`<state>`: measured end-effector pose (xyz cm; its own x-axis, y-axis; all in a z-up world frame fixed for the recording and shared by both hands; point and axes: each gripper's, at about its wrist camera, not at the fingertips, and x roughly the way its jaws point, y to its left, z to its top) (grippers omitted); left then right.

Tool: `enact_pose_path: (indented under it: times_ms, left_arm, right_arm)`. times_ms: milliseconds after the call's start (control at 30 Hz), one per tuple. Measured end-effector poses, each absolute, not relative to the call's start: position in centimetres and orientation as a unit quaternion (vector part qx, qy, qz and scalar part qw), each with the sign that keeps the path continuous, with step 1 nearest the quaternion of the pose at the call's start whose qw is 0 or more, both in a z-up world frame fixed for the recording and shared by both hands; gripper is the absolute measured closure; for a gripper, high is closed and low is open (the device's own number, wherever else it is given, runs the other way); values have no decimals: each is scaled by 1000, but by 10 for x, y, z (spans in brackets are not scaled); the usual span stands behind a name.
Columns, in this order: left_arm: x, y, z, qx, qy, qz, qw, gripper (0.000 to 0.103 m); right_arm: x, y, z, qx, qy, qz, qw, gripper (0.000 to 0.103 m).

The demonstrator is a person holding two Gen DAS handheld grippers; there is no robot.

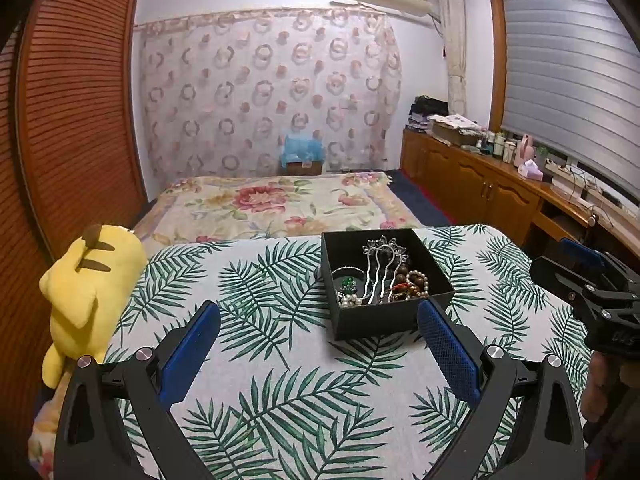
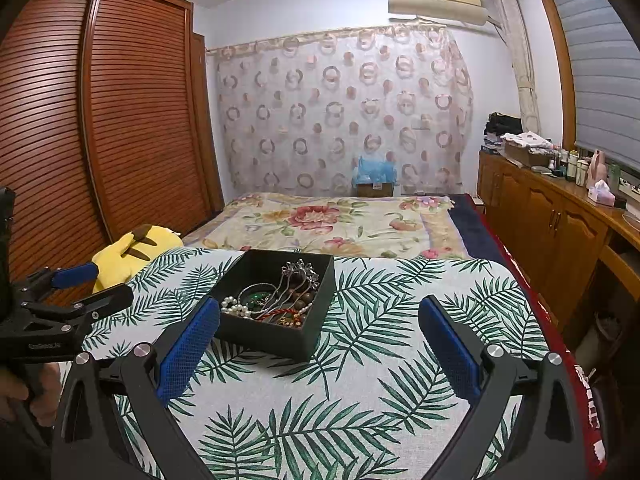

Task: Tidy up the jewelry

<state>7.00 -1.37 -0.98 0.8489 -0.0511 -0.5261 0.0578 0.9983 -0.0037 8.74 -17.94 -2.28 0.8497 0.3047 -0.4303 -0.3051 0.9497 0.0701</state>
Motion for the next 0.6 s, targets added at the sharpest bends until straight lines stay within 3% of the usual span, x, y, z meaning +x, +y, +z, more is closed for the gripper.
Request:
enact_pose_path:
  times_ms: [600]
  left_arm:
    - [68,-15,-9,4,272,-32,962,8]
  right_arm:
    - [87,-180,-24,1,223,159,962,3]
